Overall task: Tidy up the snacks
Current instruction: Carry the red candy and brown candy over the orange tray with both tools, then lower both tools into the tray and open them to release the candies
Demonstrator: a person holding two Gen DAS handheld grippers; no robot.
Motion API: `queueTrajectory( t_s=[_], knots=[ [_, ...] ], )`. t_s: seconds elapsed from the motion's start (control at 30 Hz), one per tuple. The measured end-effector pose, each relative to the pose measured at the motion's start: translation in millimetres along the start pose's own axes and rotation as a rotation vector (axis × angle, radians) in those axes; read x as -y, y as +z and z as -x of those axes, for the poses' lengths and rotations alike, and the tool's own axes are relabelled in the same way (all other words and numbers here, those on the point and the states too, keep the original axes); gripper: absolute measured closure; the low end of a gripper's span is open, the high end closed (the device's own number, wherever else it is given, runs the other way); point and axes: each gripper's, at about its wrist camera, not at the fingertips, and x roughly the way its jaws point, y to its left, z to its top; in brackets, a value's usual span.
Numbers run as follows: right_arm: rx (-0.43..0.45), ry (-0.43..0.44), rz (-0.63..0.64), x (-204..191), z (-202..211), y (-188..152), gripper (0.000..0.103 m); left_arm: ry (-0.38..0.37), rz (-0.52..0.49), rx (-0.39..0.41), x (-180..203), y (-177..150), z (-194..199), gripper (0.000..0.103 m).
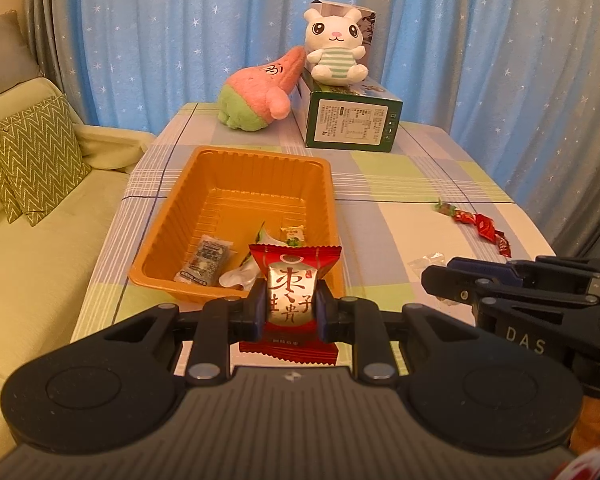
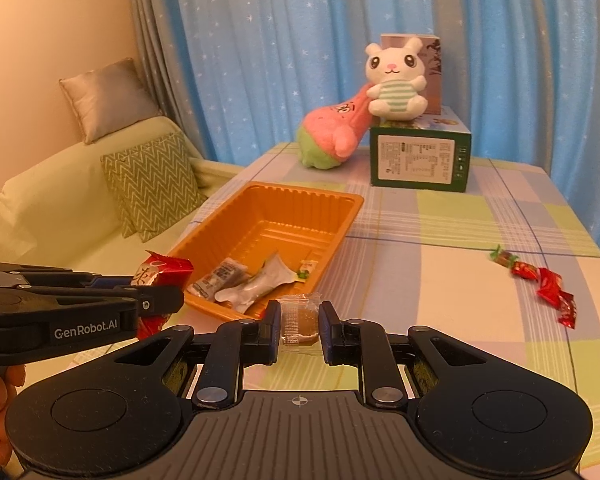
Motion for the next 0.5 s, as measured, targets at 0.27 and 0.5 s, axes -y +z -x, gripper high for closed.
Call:
queueTrajectory(
  t_s=[0.27,0.5],
  knots=[
    [-0.006,0.01,0.012,-3,-24,14,0.083,0.004,-0.005,-0.008,-17,12,-18,0.082],
    [-0.02,0.023,0.01,-4,-51,28,0.083,-0.001,-0.013,-0.02,-32,27,-38,0.082]
  ],
)
